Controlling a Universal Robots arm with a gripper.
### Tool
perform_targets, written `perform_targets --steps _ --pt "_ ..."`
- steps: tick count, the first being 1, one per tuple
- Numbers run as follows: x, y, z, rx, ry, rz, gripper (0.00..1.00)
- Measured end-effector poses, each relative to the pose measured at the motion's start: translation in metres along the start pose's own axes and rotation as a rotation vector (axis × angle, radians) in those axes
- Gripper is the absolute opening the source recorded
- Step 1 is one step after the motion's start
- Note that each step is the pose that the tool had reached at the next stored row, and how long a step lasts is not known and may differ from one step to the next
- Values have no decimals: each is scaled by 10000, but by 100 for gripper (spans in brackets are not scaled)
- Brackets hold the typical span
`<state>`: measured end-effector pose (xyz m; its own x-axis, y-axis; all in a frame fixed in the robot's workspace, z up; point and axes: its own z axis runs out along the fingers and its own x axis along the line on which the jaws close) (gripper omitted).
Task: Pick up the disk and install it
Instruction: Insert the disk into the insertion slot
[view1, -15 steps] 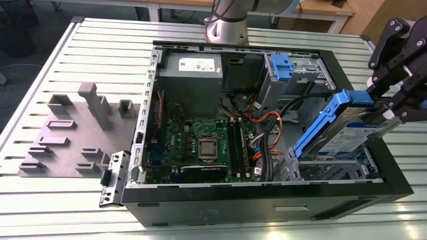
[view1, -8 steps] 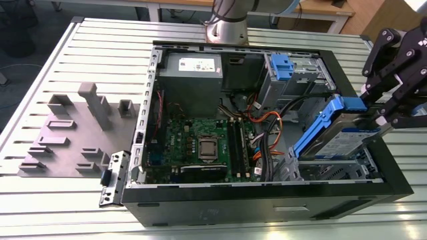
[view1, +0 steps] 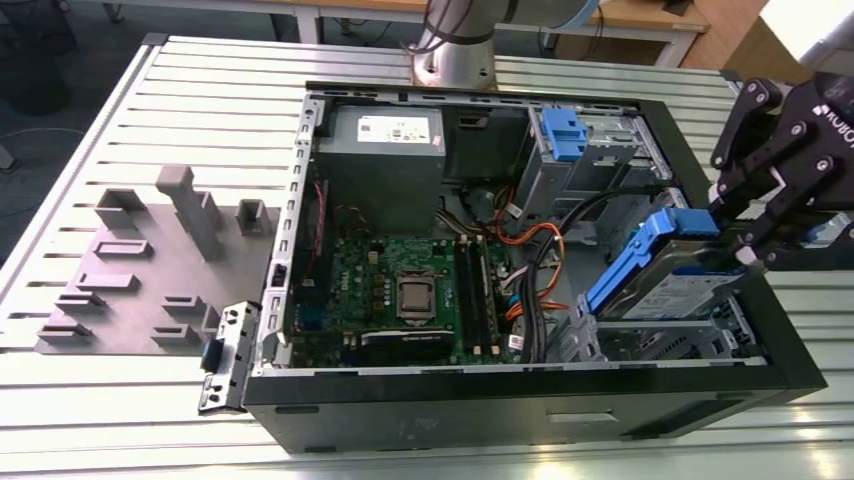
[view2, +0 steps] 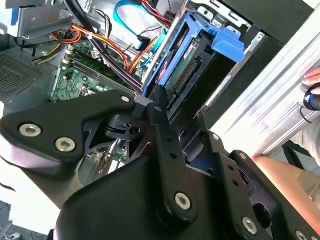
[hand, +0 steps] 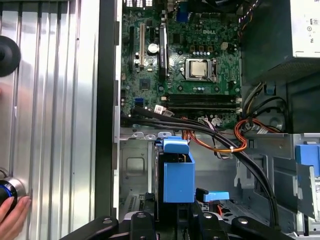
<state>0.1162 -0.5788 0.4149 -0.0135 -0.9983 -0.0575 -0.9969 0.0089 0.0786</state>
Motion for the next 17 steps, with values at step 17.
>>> perform_targets --steps 17 --pt "18 -24 307 0 1 0 35"
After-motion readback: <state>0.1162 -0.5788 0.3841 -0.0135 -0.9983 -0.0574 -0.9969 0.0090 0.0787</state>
